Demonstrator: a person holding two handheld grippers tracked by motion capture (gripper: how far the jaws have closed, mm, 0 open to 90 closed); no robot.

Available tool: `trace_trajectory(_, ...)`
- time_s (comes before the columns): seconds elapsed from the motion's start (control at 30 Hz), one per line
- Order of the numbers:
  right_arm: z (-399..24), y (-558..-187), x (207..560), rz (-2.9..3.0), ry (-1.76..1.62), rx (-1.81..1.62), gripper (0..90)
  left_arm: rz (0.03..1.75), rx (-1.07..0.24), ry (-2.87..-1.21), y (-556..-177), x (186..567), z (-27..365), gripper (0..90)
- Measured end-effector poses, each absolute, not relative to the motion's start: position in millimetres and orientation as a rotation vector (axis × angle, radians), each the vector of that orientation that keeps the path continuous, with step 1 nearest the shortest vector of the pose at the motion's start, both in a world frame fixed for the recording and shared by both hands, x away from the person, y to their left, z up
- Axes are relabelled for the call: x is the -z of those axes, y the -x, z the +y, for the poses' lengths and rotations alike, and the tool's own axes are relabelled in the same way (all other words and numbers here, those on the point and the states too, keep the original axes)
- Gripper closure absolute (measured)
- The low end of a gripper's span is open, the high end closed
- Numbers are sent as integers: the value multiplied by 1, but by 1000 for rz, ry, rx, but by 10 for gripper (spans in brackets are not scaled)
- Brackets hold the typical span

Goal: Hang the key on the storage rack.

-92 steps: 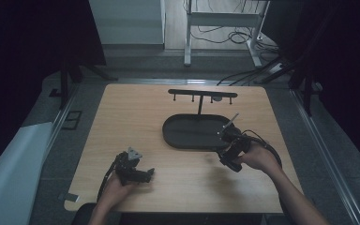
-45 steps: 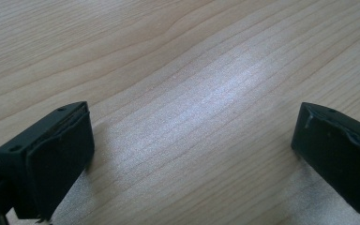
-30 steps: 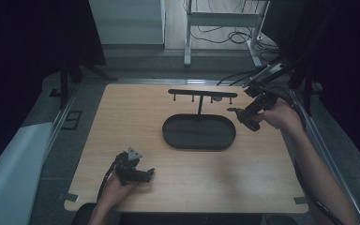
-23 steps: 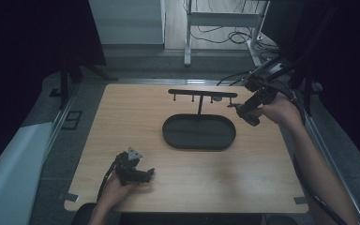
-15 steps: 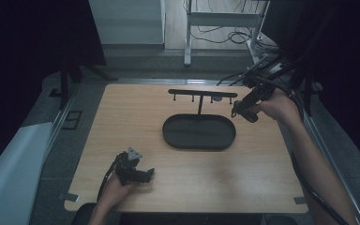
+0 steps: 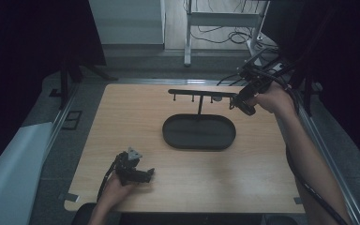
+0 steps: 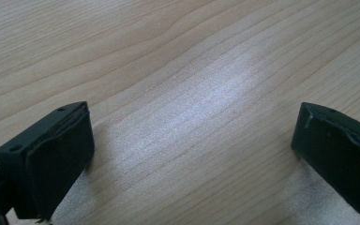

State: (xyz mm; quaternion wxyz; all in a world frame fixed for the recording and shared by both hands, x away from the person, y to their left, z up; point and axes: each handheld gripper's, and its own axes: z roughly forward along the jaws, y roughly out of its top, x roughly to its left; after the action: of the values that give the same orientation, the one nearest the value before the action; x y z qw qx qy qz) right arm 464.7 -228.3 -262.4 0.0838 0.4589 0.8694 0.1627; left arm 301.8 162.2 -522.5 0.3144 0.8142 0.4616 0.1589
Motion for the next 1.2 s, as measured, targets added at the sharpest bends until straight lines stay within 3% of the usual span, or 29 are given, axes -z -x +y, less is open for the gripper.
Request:
trace_trajectory(0.57, -217, -483, 261, 2546, -1401, -466, 486, 1216, -419, -2146, -302, 523, 162, 0)
trace_trajectory(1.2, -259, -492, 302, 2517, -1581, -464, 486, 1214, -417, -2150, -302, 522, 163, 0)
